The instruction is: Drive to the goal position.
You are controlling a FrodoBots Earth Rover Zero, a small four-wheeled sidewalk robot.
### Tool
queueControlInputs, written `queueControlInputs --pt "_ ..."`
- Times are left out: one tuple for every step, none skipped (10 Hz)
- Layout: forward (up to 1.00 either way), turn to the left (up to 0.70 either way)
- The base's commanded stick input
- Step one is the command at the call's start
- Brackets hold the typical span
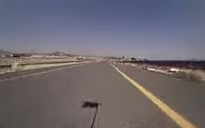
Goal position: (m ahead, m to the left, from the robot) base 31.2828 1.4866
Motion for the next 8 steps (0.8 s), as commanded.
queueControlInputs --pt "0.7 0.0" --pt "0.7 0.0" --pt "0.7 0.0" --pt "0.7 0.0" --pt "0.7 0.0" --pt "0.7 0.0" --pt "0.7 0.0" --pt "0.7 0.0"
